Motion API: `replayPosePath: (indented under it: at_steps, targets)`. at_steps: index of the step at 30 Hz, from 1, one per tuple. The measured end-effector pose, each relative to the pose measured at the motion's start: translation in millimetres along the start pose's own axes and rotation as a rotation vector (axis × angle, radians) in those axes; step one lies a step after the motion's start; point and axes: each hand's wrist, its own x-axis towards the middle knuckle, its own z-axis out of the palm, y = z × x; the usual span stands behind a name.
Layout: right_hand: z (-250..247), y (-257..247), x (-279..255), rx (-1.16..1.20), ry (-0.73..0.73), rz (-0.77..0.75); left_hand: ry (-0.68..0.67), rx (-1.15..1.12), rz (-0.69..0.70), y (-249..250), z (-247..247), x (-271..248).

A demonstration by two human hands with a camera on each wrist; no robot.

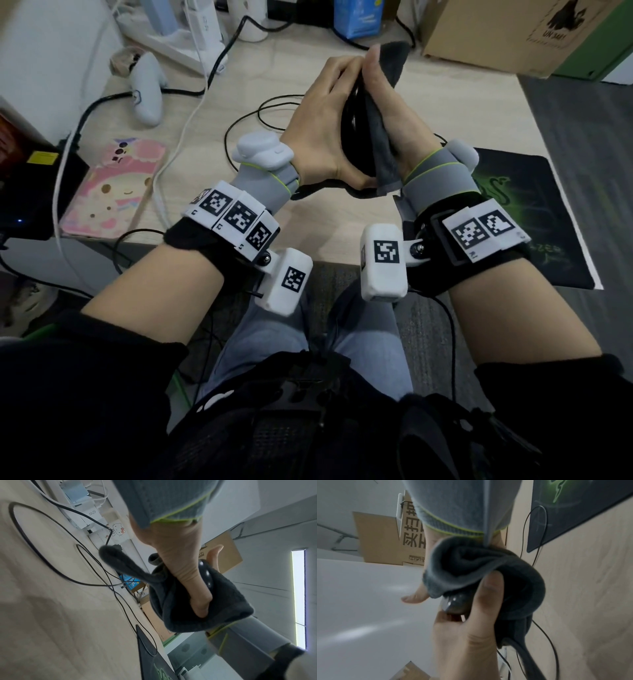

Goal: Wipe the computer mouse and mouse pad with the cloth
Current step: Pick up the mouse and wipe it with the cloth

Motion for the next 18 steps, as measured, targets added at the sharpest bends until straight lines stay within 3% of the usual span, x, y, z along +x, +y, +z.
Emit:
replayPosePath:
  at_steps: [3, 7, 9, 11, 13, 18]
  targets:
    - [-4, -7, 2, -0.24, 0.139, -0.043, 0.025, 0.025, 0.035, 1, 0, -3]
    - [-9, -7, 3, -0.355, 0.199, -0.086, 0.033, 0.006, 0.004, -1, 1, -5]
    - [-9, 0, 4, -0.309, 0.215, -0.128, 0.027, 0.018, -0.004, -3, 1, -5]
    - [-8, 10, 4, -0.242, 0.136, -0.169, 0.014, 0.028, -0.016, -5, 0, -4]
    - [-5, 14, 2, -0.312, 0.104, -0.189, -0.013, 0.004, -0.041, -5, 2, -4]
    - [-2, 0, 9, -0.222, 0.27, -0.239, -0.041, 0.023, -0.036, -4, 2, -4]
